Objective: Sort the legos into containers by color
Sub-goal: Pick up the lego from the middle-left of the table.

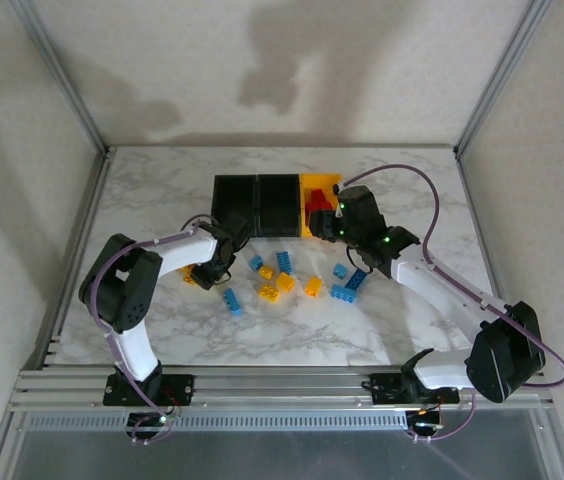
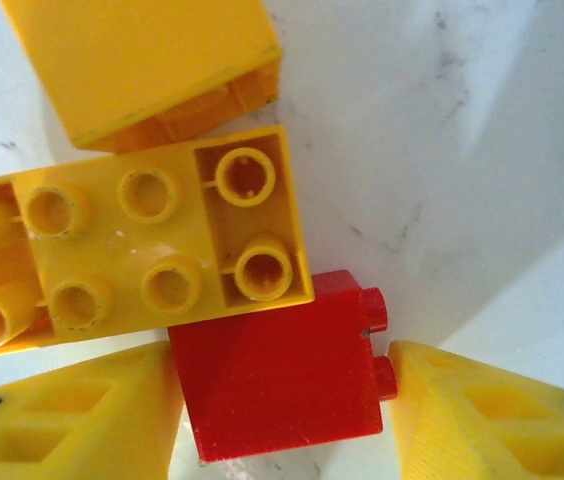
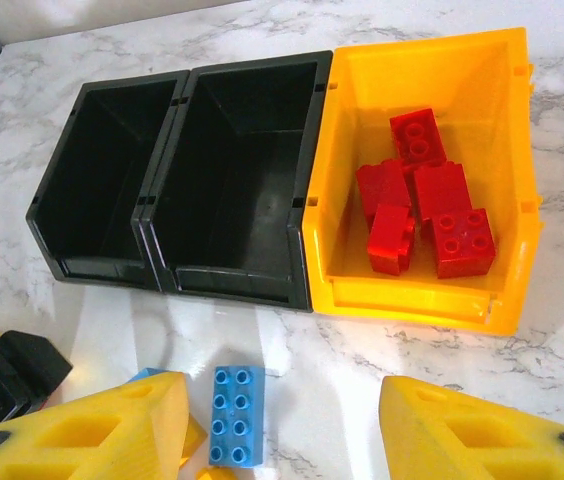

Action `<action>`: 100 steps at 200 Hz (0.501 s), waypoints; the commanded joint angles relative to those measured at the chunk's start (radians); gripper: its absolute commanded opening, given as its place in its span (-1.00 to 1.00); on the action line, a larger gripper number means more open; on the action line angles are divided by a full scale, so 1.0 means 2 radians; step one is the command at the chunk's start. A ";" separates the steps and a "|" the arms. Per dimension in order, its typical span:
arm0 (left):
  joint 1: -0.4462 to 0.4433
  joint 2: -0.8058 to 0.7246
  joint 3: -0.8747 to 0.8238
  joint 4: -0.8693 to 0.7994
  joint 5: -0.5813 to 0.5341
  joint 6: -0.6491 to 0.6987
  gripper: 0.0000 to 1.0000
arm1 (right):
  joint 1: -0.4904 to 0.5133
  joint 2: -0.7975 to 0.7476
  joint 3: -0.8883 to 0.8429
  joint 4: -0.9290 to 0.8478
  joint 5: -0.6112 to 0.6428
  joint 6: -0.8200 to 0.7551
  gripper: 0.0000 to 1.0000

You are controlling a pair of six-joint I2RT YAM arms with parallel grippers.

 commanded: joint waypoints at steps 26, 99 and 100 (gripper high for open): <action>0.006 0.005 -0.023 0.024 0.005 0.012 -0.03 | -0.004 -0.011 -0.006 0.009 -0.007 0.012 0.07; -0.011 -0.064 0.033 0.020 0.010 0.060 -0.08 | -0.003 -0.030 -0.016 0.001 -0.009 0.021 0.07; -0.012 -0.065 0.035 0.019 0.010 0.061 -0.08 | -0.004 -0.031 -0.017 0.001 -0.009 0.022 0.07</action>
